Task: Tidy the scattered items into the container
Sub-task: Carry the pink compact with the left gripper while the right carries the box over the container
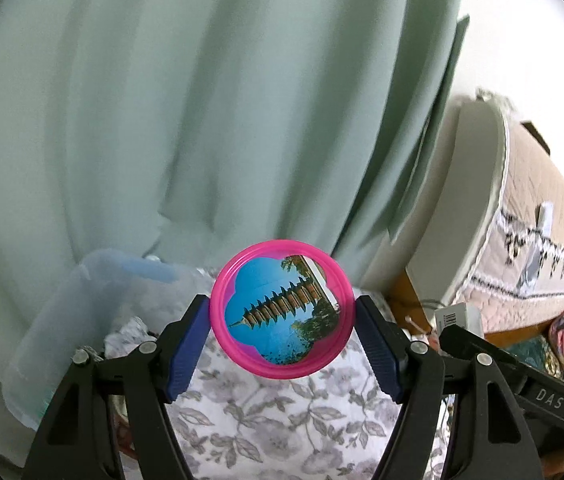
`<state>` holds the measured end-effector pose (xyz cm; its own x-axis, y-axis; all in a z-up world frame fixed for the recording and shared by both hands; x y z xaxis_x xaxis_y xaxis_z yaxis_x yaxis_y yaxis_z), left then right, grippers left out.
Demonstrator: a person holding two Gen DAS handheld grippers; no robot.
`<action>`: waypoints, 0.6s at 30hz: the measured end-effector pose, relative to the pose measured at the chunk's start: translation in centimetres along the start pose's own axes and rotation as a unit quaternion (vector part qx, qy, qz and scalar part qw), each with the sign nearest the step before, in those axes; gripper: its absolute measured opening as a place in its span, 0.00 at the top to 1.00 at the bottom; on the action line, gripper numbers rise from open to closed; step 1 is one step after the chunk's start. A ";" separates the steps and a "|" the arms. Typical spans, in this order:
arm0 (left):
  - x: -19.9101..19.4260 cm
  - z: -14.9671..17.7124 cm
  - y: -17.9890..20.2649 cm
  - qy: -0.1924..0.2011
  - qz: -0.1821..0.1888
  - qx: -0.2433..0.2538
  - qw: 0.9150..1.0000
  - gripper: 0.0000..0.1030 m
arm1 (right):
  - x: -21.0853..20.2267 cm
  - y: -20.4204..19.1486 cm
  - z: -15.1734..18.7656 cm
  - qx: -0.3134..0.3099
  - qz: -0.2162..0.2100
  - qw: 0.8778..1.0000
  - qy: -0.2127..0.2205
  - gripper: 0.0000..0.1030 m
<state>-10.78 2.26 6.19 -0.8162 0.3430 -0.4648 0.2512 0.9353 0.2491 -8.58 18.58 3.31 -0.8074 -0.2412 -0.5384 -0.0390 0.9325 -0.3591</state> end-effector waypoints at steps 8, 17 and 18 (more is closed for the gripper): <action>-3.0 -1.5 -5.5 0.036 -0.029 -0.033 0.998 0.28 | -0.6 -6.2 -1.0 -0.053 -0.036 0.998 0.011 0.27; -4.8 0.3 -14.1 0.032 -0.066 -0.102 0.992 0.28 | 2.9 -12.7 1.3 -0.111 -0.059 0.992 -0.031 0.28; -4.9 0.5 -14.9 0.031 -0.069 -0.108 0.991 0.28 | 3.6 -13.5 1.8 -0.117 -0.059 0.991 -0.040 0.28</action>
<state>-10.27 -13.32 4.39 -0.8672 0.2015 -0.4554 0.0236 0.9301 0.3665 -9.88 4.64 4.83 -0.7404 -0.3646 -0.5648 -0.2741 0.9309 -0.2416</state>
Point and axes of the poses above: each gripper's, at about its wrist camera, not at the fingertips, and x roughly the way its jaws point, y to its right, z to its underside, the point moved 9 cm from there along x, roughly the way its jaws point, and after that the axes turned 5 degrees about z, right-handed, at the moved point
